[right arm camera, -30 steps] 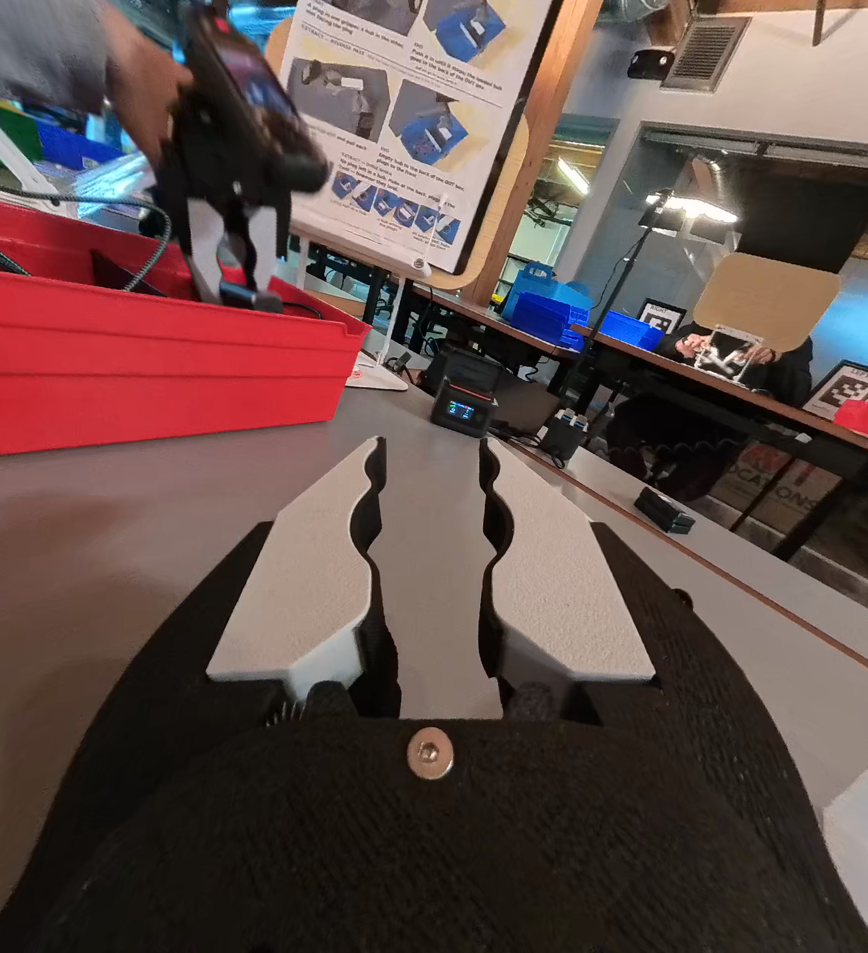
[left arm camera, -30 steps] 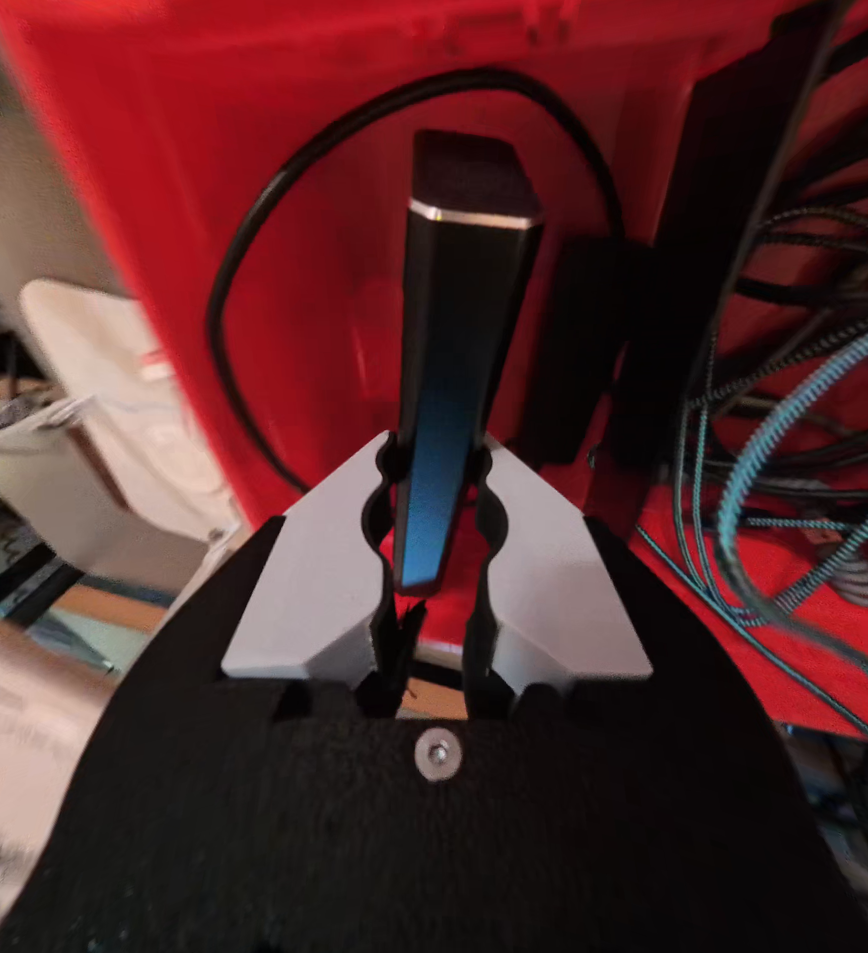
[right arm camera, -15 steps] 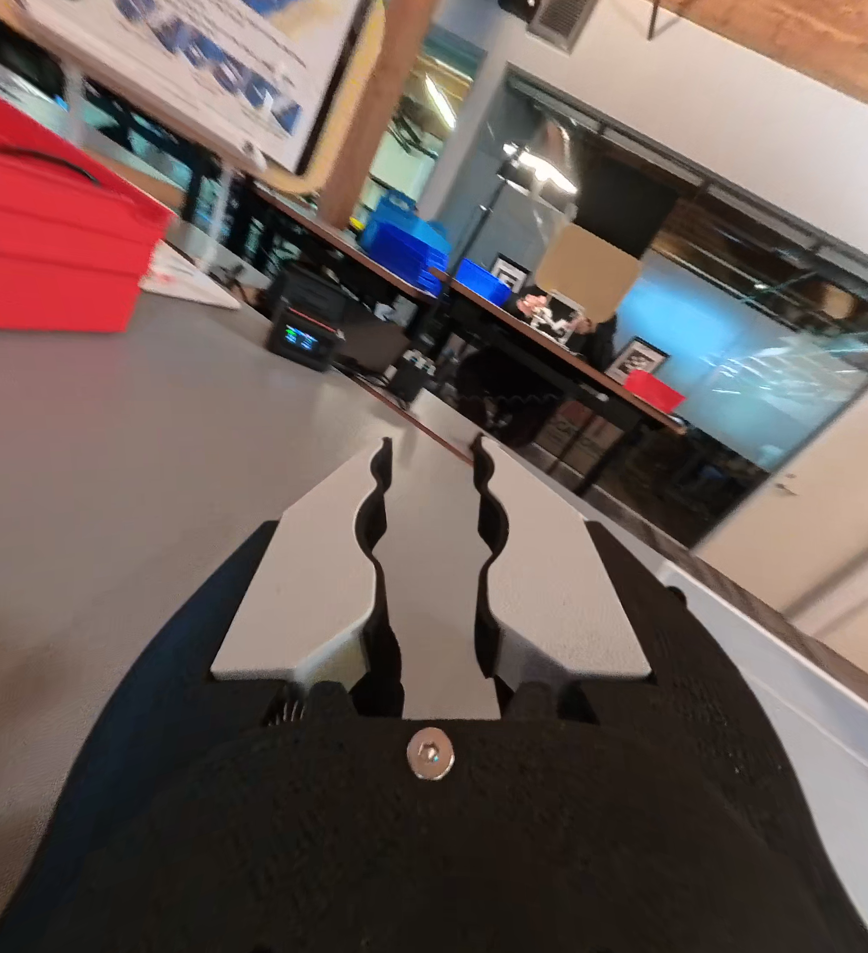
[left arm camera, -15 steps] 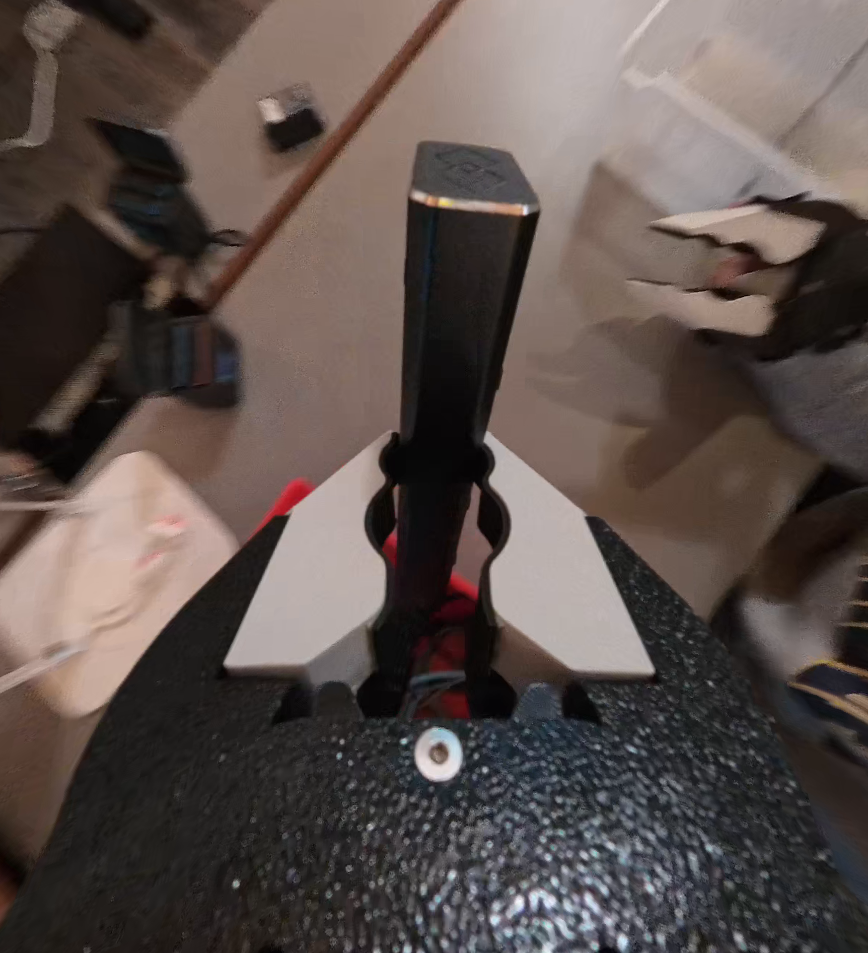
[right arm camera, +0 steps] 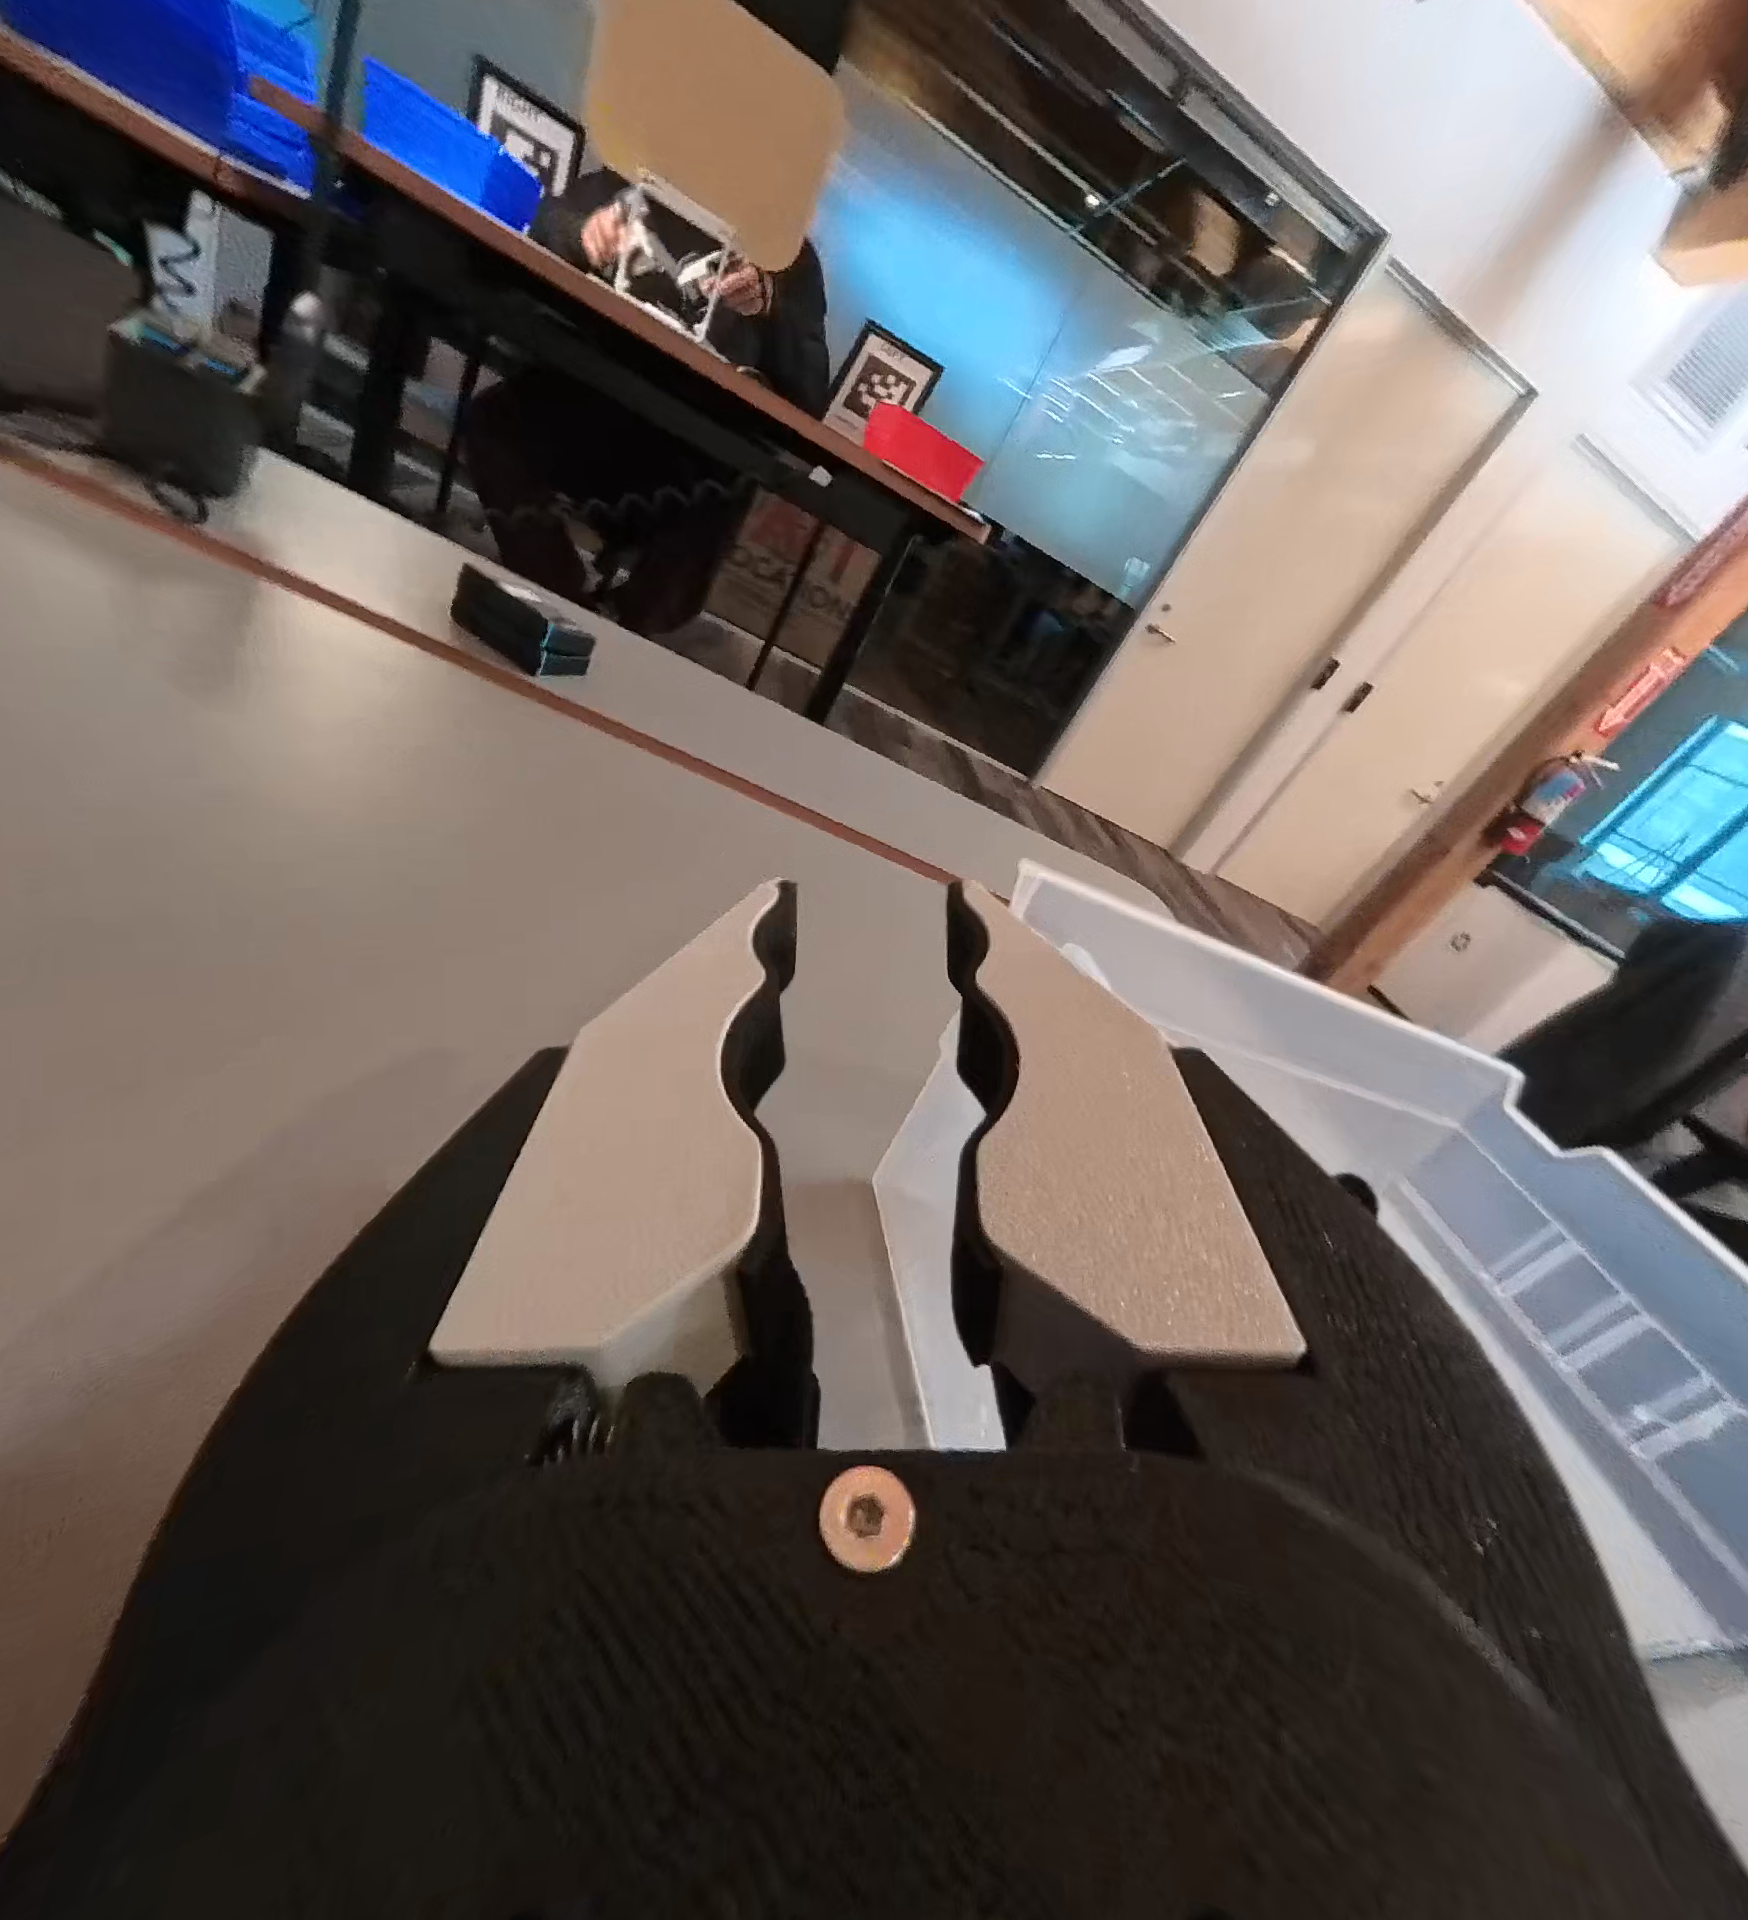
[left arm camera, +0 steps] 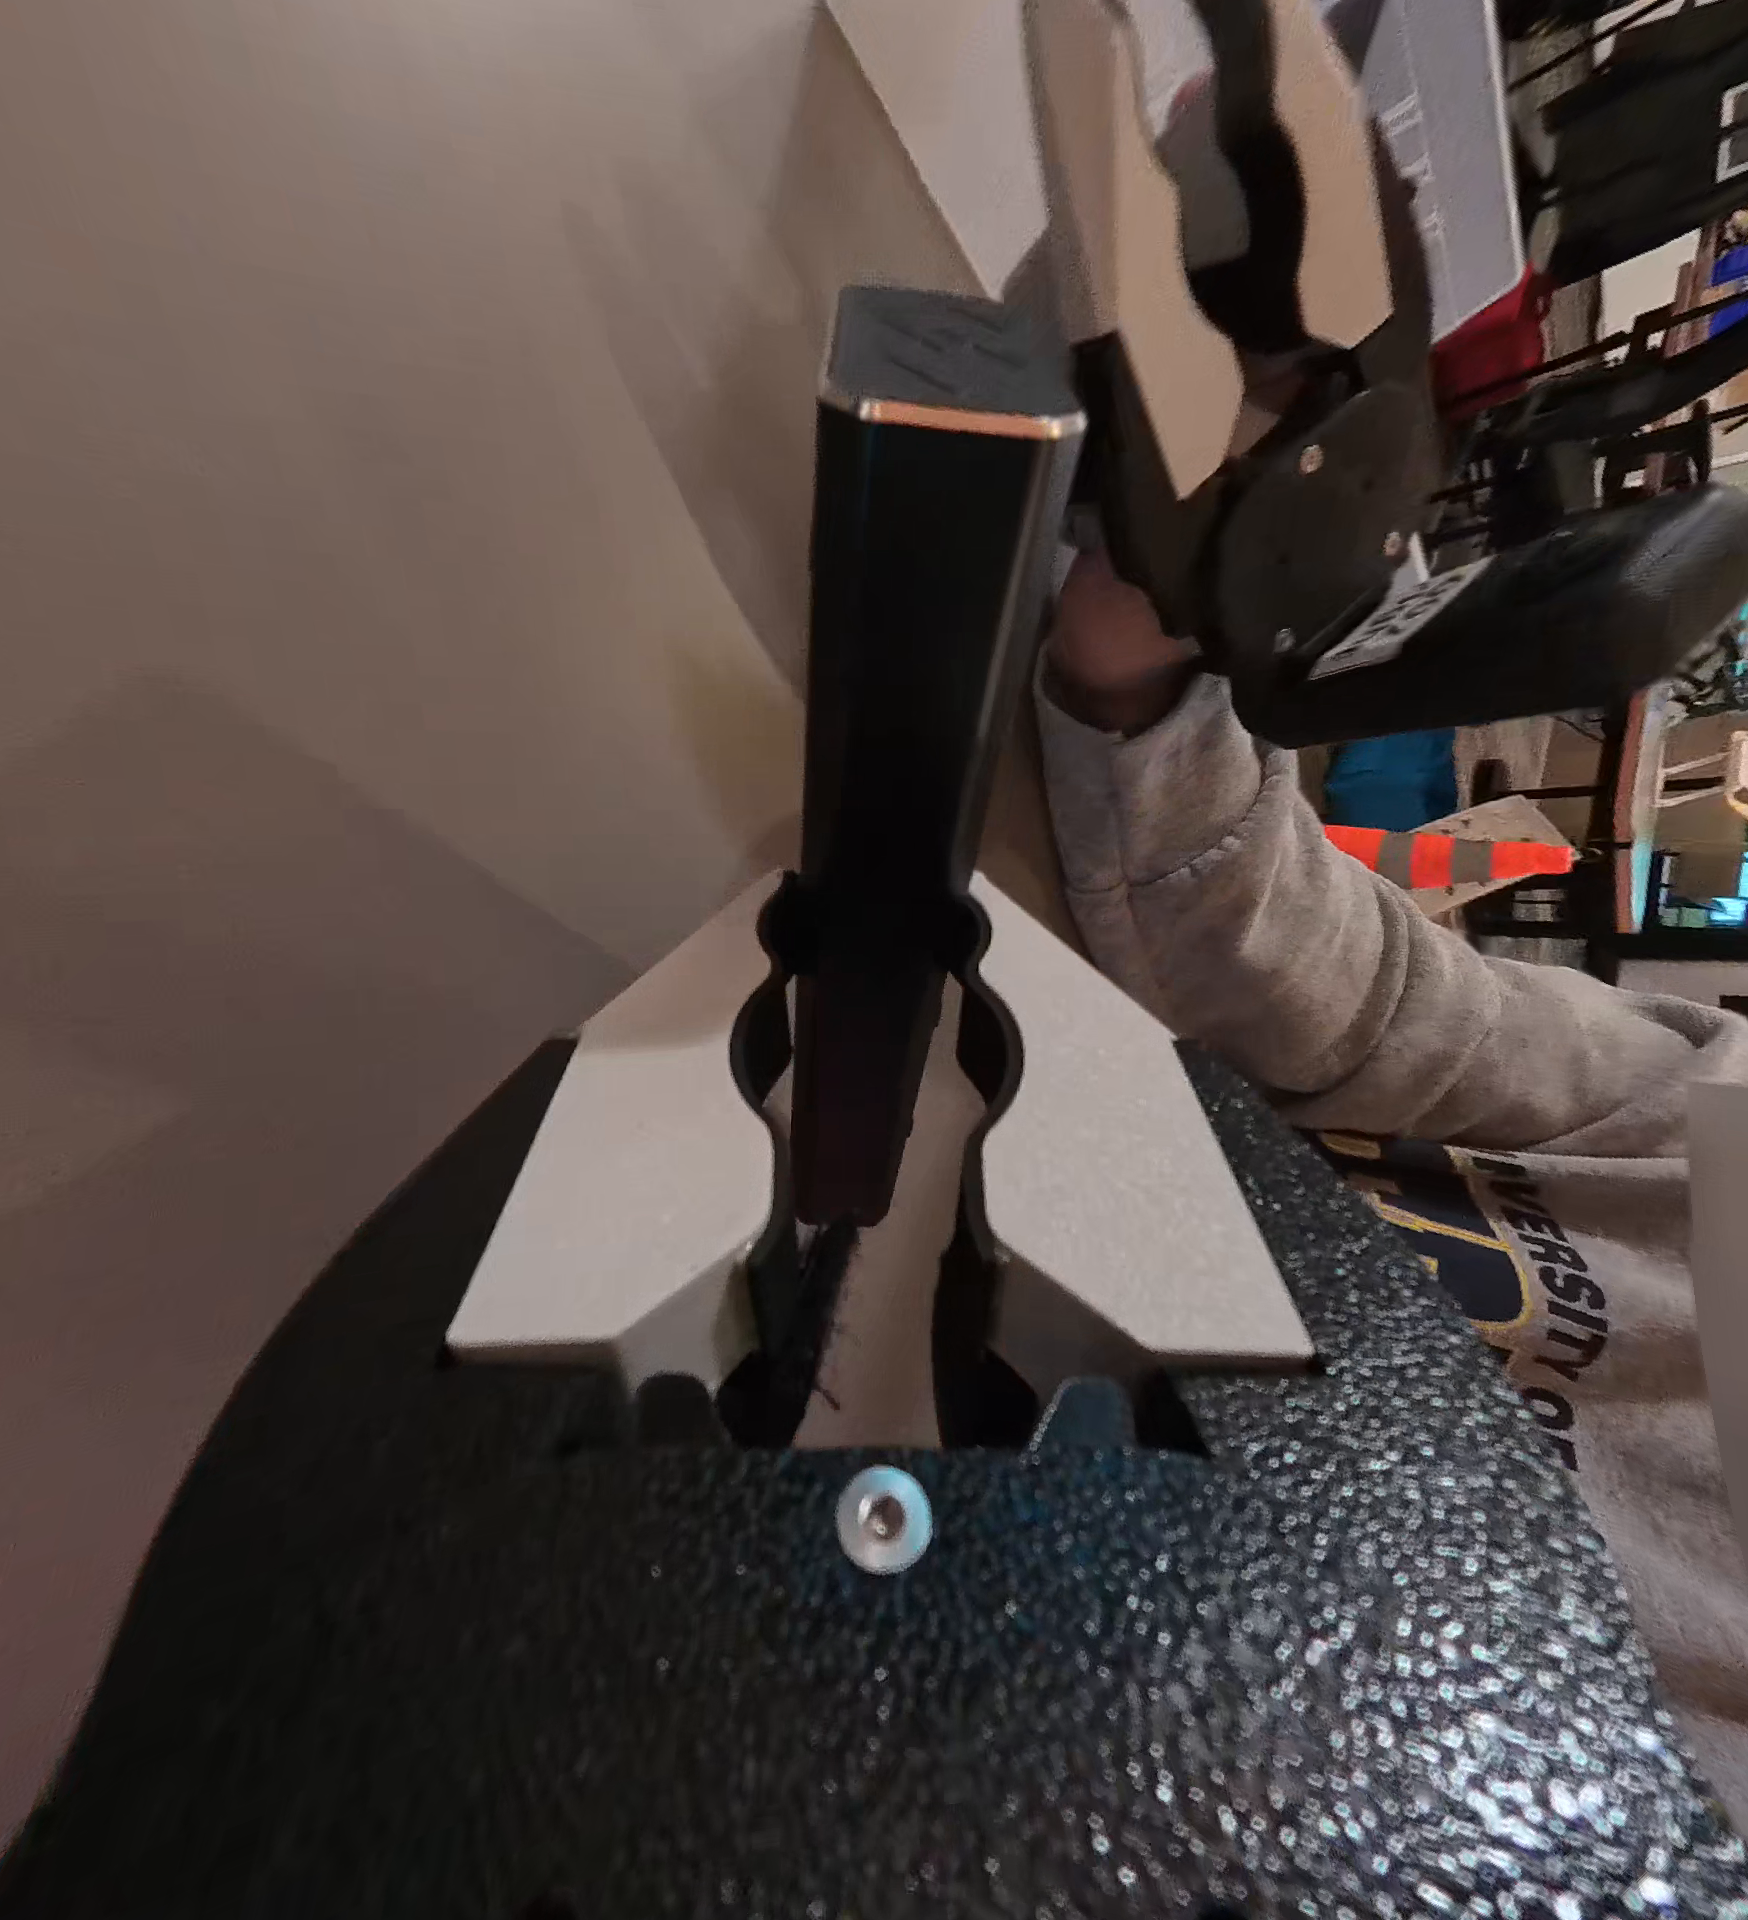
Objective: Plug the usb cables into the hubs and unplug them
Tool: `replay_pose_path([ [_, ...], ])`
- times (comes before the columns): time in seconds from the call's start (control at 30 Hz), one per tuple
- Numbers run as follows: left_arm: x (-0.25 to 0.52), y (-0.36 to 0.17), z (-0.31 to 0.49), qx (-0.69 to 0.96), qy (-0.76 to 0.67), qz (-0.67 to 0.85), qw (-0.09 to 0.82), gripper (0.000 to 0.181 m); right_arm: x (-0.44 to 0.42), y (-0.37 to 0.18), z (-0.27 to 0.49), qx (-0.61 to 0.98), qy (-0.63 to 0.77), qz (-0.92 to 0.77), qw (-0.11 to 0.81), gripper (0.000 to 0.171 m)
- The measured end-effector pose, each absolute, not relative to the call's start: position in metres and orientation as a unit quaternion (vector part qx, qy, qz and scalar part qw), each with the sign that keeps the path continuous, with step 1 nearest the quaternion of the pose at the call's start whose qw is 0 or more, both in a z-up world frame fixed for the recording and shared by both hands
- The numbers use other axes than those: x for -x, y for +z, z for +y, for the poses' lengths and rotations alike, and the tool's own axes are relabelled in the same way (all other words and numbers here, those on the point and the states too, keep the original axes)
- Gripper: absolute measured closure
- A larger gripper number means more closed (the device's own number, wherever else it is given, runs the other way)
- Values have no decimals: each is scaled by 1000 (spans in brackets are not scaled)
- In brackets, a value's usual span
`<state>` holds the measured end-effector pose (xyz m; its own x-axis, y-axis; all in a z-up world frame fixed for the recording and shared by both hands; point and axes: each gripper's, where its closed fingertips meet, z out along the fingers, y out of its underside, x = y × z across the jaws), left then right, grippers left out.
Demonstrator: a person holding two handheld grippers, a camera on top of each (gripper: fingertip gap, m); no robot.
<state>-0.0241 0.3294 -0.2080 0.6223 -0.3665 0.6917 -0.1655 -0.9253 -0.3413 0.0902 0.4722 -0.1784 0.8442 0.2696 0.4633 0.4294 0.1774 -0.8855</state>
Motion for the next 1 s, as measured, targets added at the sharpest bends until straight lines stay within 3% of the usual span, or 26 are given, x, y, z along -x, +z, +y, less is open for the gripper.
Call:
replay_pose_path([
  [0.3, 29, -249, 353, 901, -420, 66, 83, 156, -57, -168, 453, 591, 8, -324, 739, 142],
  [0.4, 45, -262, 368, 923, -366, 41, 109, 144, -49, -168, 447, 578, 14, -344, 740, 143],
  [0.47, 49, -250, 379, 919, -362, 34, 149, 116, -46, -170, 446, 577, 19, -350, 738, 143],
  [0.57, 61, -201, 383, 907, -350, 61, 227, 98, -46, -171, 444, 577, 26, -353, 736, 144],
  [0.77, 142, -89, 314, 909, -189, 175, 329, 103, -46, -169, 443, 579, 46, -343, 738, 145],
  [0.83, 184, -77, 278, 921, -96, 199, 320, 106, -44, -170, 442, 581, 55, -343, 736, 145],
  [1.0, 261, -111, 178, 952, 24, 246, 183, 82, -36, -172, 438, 574, 52, -360, 734, 147],
])
